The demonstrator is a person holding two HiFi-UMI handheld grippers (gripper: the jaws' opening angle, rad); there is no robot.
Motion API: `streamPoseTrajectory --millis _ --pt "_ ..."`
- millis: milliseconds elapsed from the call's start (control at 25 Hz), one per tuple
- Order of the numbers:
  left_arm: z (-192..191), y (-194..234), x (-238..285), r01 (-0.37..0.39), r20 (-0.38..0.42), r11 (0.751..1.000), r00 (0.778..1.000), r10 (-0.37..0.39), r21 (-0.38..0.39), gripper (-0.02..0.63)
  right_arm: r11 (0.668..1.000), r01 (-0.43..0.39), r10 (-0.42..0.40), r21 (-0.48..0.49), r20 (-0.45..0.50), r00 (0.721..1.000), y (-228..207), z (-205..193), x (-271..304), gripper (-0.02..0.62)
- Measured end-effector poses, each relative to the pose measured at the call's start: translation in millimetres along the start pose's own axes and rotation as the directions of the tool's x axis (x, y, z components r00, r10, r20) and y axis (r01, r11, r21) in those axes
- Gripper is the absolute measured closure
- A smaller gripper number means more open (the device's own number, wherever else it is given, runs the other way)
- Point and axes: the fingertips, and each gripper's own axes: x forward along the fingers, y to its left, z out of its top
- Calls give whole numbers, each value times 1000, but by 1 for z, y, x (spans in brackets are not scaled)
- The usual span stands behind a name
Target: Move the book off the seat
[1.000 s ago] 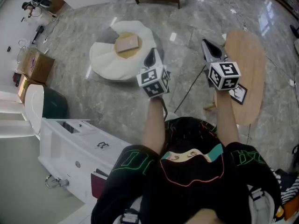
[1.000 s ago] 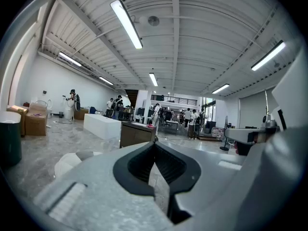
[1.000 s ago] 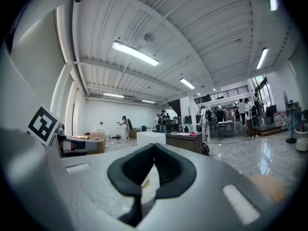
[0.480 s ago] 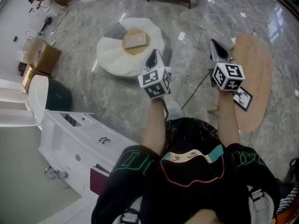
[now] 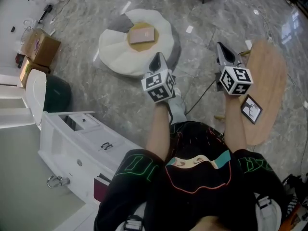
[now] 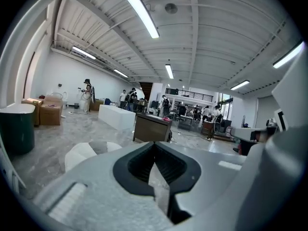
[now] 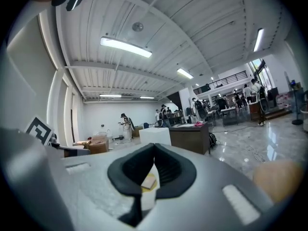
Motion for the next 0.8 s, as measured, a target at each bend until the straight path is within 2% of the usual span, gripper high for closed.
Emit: streamPoseTrajectory --millis 360,480,680,800 --pt "11 20 139 51 -79 998 995 -53 -32 595 997 75 -74 12 -86 994 -44 -6 116 592" --pt "18 36 175 54 -85 997 995 -59 -59 595 997 78 -80 -15 -109 991 -45 -1 153 592" --pt "31 84 230 -4 -82 993 997 -6 -120 595 997 61 -67 -53 -128 989 -40 11 219 592" --pt "39 98 257 -21 -81 989 997 9 -145 595 995 55 -65 -79 -136 989 -43 18 246 592"
